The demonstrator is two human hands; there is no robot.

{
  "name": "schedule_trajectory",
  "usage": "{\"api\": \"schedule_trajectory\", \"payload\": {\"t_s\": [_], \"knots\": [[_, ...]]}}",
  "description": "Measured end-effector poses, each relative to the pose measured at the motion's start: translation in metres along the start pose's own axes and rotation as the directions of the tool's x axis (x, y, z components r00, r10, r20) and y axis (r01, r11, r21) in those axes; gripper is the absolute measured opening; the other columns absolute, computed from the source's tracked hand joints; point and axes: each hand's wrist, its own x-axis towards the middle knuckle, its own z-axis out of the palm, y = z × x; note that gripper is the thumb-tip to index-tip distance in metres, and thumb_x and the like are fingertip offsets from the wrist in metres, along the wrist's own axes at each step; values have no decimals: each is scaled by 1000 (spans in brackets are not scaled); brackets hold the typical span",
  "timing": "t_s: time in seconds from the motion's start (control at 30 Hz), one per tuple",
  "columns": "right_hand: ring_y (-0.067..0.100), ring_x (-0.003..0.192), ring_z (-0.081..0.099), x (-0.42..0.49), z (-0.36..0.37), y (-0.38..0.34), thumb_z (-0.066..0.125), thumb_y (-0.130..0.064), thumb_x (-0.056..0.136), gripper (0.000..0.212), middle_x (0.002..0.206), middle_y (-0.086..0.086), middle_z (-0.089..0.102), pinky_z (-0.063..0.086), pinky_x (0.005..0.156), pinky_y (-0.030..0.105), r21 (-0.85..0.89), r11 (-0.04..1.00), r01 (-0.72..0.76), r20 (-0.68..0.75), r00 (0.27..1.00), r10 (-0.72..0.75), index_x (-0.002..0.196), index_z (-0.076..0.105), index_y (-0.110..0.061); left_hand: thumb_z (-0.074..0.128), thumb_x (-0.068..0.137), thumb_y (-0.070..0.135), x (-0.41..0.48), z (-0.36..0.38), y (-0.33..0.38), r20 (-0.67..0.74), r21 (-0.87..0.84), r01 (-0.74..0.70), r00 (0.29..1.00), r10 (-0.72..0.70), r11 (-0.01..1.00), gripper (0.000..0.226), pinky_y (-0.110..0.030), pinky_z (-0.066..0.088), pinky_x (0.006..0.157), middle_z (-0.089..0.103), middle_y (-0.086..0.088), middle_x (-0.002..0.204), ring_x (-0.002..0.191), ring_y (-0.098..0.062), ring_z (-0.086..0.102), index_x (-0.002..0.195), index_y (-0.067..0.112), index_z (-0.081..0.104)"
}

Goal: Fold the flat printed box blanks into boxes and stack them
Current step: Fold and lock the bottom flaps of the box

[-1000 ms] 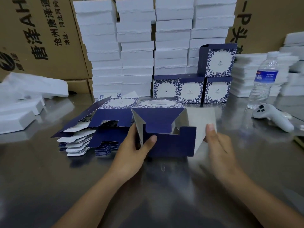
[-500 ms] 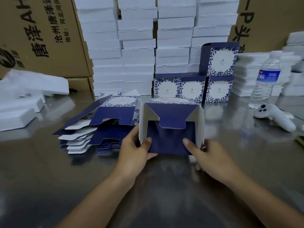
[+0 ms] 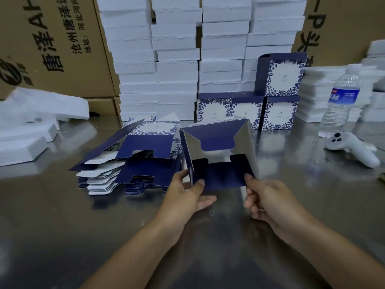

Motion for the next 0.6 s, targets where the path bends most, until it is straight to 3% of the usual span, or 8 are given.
{"api": "schedule_trajectory", "payload": {"t_s": [0.07, 0.1, 0.17, 0.43, 0.6], "knots": [[9, 32, 37, 0, 0, 0, 50, -27, 97, 39, 39, 3, 49, 32, 39, 21, 4, 1000, 5, -21, 1000, -5, 61, 48, -10, 50, 98, 13, 0, -1, -1, 49, -7, 49, 998, -48, 999, 45, -24, 57, 54, 65, -13, 84, 56, -19, 68, 138, 5, 33], [10, 32, 35, 0, 1, 0, 49, -27, 97, 39, 39, 3, 48, 32, 40, 22, 4, 1000, 5, -23, 1000, -5, 62, 47, -10, 49, 98, 13, 0, -2, -2, 61, -19, 55, 997, -54, 998, 44, -23, 54, 48, 61, -8, 64, 49, -17, 63, 137, 3, 32], [10, 32, 35, -1, 2, 0, 49, -27, 97, 40, 39, 3, 48, 32, 42, 23, 0, 1000, 2, -18, 1000, -2, 62, 47, -11, 49, 98, 10, 0, -2, -2, 49, -62, 63, 997, -60, 996, 42, -21, 49, 44, 50, -3, 46, 44, -14, 59, 136, 2, 32], [13, 34, 44, -8, 5, -3, 51, -32, 96, 43, 45, 9, 53, 39, 37, 21, 96, 988, -118, 146, 984, 103, 60, 50, -9, 47, 98, 5, -4, 4, -5, 93, -160, 65, 994, -50, 985, 47, -22, 51, 45, 55, -7, 46, 50, -19, 66, 139, -5, 27], [10, 31, 37, -6, 4, -1, 53, -27, 95, 45, 41, 5, 47, 32, 34, 17, 109, 985, -133, 131, 984, 119, 53, 49, -10, 46, 99, 9, -4, 8, -6, 118, -224, 111, 989, -86, 968, 39, -25, 55, 51, 71, -17, 69, 65, -27, 72, 134, 5, 30]]}}
